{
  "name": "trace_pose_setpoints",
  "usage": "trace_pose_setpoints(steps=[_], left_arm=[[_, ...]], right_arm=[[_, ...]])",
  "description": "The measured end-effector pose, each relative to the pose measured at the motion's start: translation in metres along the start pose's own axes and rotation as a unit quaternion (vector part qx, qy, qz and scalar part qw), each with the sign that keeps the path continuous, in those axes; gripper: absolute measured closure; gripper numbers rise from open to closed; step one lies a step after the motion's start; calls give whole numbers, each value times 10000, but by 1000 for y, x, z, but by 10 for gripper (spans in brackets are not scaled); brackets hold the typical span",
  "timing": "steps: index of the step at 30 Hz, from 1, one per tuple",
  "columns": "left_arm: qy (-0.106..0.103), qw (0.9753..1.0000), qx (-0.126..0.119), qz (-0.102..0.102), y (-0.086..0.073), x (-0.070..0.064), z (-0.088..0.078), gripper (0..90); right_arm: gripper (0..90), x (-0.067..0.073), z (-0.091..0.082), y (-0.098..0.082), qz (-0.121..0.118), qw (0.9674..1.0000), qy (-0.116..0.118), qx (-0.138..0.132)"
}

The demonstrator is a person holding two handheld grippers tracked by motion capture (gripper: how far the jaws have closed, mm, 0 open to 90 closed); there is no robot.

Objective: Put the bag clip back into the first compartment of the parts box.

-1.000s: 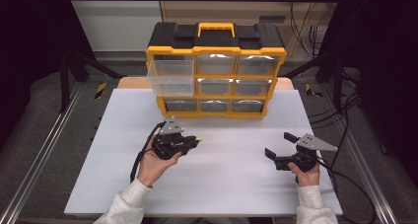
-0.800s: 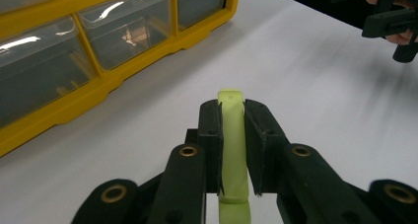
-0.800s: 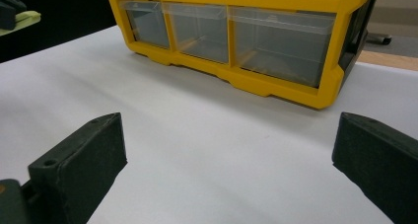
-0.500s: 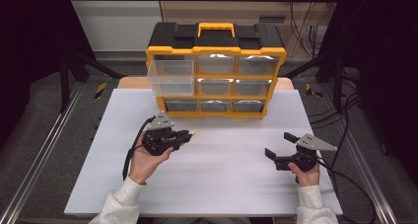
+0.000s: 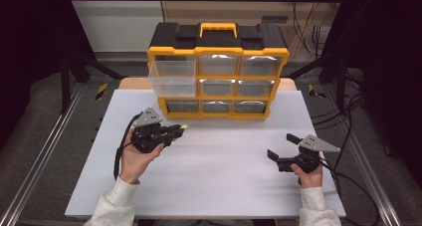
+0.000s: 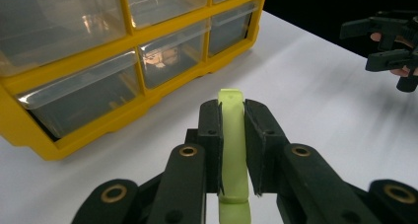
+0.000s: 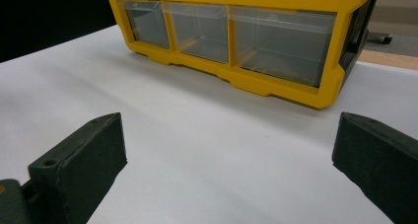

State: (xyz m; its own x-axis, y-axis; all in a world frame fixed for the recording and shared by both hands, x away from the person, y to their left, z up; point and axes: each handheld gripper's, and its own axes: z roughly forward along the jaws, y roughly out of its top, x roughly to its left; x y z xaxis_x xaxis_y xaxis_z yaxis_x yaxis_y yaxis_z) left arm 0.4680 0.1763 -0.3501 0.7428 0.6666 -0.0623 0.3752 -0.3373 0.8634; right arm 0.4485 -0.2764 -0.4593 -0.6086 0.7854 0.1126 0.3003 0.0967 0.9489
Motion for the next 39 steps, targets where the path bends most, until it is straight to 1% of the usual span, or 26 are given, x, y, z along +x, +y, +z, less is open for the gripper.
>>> trace_pose_setpoints(steps=[13,17,28,32,39], left_arm=[[239,9996,-130,-29,5,6,-14,776],[267,9994,-200,-62,7,8,-19,776],[315,9989,-339,-43,15,10,-30,777],[288,9987,-416,-70,19,10,-33,777],[235,9983,-533,-40,28,8,-38,777]], right_arm=[[3,0,0,0,-6,10000,-3,4],[4,0,0,0,-2,10000,-11,0],[4,0,0,0,-8,10000,-13,0],[4,0,0,0,-8,10000,-20,17],[3,0,0,0,-10,10000,-22,18]])
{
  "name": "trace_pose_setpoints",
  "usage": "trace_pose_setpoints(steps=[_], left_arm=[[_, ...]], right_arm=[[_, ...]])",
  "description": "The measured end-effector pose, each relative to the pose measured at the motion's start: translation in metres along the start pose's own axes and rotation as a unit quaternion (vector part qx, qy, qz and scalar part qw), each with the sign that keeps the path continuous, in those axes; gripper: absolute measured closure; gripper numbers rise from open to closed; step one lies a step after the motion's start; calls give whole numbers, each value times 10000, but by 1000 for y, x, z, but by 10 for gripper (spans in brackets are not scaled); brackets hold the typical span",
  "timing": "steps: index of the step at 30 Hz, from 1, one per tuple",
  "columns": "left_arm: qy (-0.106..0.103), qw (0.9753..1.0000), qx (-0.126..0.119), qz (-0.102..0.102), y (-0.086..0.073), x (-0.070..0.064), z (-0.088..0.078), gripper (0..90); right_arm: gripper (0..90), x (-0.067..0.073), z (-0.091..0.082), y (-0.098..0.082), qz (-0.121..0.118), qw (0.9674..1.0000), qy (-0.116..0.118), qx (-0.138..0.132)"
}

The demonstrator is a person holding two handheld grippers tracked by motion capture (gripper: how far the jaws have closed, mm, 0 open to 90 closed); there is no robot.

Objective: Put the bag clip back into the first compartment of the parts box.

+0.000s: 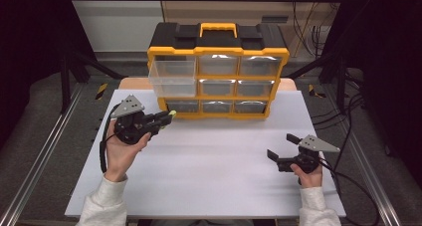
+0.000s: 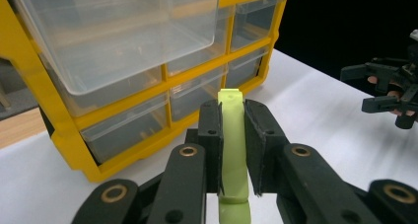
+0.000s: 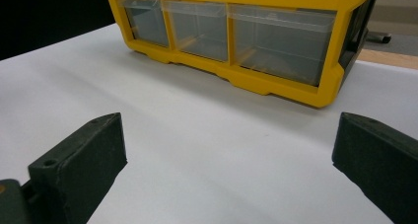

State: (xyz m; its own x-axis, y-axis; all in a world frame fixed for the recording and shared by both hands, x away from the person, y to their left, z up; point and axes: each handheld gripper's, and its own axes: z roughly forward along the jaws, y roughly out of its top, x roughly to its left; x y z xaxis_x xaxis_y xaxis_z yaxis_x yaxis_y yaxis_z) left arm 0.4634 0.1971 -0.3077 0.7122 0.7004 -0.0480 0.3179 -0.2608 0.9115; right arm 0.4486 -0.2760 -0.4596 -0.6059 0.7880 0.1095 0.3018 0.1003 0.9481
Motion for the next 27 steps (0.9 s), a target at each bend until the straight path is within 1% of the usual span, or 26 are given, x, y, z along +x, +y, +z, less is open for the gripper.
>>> trace_pose_setpoints(steps=[6,21,24,27], left_arm=[[-2,10000,-81,15,11,0,-3,777],[14,9996,-203,201,42,-8,-9,776],[23,9994,-214,270,49,-10,-10,777],[20,9993,-257,287,55,-12,-11,777]], right_arm=[[4,0,0,0,-3,10000,9,0],[4,0,0,0,4,10000,9,-4],[4,0,0,0,5,10000,5,-7],[4,0,0,0,3,10000,6,-4]])
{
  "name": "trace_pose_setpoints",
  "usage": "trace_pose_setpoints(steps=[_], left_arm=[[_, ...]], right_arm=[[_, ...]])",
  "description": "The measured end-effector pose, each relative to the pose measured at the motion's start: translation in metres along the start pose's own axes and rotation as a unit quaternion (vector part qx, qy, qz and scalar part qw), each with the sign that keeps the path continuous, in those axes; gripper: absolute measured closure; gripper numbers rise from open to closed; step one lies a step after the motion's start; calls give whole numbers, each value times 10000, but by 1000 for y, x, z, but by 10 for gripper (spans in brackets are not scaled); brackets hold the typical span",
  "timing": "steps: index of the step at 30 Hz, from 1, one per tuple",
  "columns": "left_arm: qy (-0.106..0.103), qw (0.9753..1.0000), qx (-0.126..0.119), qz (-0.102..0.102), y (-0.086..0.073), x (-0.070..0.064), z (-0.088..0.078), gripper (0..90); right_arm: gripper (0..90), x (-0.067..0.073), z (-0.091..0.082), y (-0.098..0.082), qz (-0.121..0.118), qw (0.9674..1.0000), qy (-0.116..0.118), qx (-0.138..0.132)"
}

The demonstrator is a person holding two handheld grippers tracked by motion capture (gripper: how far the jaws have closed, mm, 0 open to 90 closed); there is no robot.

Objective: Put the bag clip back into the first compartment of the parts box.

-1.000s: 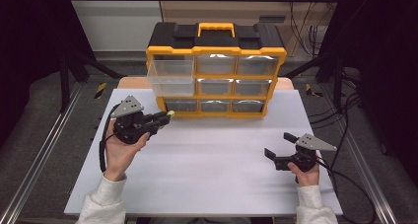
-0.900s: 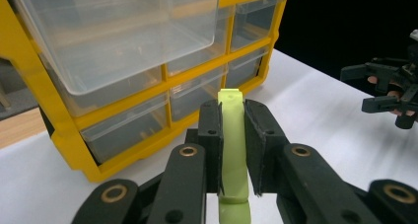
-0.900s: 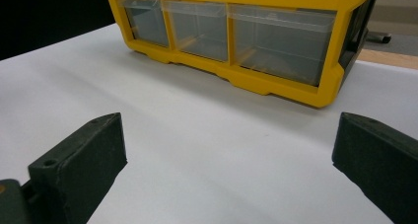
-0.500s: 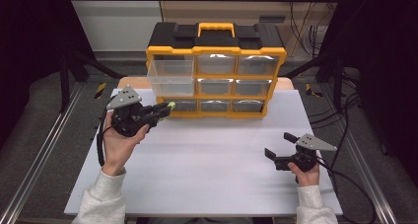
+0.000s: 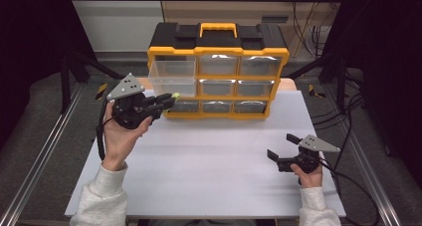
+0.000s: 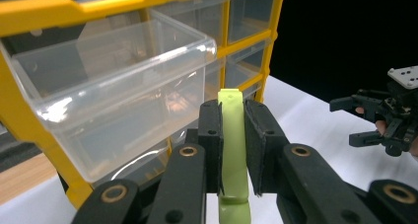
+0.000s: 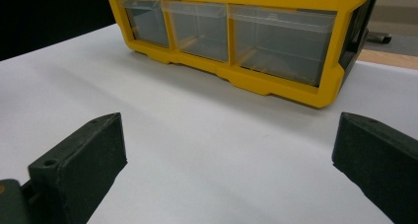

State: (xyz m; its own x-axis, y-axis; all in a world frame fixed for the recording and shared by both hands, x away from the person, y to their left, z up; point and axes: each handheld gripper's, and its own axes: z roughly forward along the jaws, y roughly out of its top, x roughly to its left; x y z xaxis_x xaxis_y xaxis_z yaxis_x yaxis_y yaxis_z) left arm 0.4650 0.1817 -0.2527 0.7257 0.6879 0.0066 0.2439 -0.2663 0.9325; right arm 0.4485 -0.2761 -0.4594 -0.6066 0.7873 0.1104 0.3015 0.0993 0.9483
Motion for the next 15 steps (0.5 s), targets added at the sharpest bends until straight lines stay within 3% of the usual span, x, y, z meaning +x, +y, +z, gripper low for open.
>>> trace_pose_setpoints(steps=[15], left_arm=[[67,10000,-44,28,23,2,1,777]], right_arm=[[4,0,0,0,-1,10000,17,-1]])
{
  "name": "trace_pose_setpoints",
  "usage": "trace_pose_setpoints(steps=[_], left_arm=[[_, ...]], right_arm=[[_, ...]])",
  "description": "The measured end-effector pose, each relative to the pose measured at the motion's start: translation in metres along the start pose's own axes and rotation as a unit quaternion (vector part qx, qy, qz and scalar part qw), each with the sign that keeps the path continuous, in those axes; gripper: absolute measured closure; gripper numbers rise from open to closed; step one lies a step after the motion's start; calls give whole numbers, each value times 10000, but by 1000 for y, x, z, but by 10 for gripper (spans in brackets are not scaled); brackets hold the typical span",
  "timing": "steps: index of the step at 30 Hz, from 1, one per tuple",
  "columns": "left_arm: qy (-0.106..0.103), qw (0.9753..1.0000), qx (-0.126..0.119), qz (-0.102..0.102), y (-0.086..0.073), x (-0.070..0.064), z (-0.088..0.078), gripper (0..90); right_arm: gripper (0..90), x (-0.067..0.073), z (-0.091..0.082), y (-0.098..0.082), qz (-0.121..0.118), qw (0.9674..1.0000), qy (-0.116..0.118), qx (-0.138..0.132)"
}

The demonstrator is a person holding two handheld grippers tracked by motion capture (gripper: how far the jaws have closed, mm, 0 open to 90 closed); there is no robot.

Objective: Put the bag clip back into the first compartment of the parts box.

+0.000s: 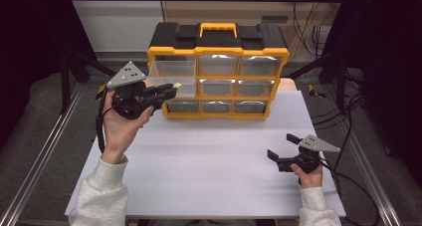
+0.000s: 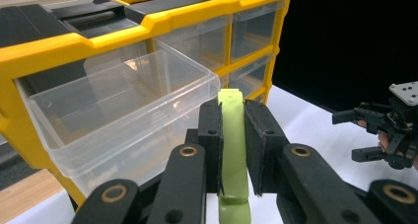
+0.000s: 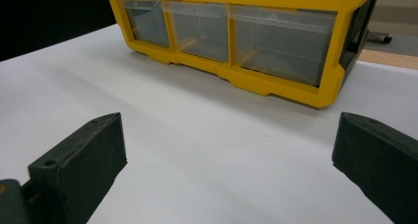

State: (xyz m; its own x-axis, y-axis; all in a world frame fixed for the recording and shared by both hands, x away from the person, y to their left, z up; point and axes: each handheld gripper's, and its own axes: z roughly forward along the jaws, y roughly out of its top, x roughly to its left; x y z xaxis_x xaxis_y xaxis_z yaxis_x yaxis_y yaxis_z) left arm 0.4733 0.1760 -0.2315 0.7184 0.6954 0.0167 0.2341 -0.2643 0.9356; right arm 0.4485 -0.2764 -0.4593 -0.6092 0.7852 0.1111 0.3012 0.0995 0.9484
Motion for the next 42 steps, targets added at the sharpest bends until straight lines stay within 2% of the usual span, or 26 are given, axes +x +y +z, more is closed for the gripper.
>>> trace_pose_setpoints(steps=[15,21,31,35,42], left_arm=[[106,9999,-31,-23,25,10,3,776],[179,9998,26,-51,33,16,7,777],[225,9996,8,-154,40,32,13,776],[370,9991,87,-165,41,39,18,776],[462,9986,106,-234,41,50,26,776]], right_arm=[[4,0,0,0,2,10000,6,-6],[4,0,0,0,6,10000,10,-5],[3,0,0,0,11,10000,13,3],[4,0,0,0,10,10000,18,5],[4,0,1,0,3,10000,10,8]])
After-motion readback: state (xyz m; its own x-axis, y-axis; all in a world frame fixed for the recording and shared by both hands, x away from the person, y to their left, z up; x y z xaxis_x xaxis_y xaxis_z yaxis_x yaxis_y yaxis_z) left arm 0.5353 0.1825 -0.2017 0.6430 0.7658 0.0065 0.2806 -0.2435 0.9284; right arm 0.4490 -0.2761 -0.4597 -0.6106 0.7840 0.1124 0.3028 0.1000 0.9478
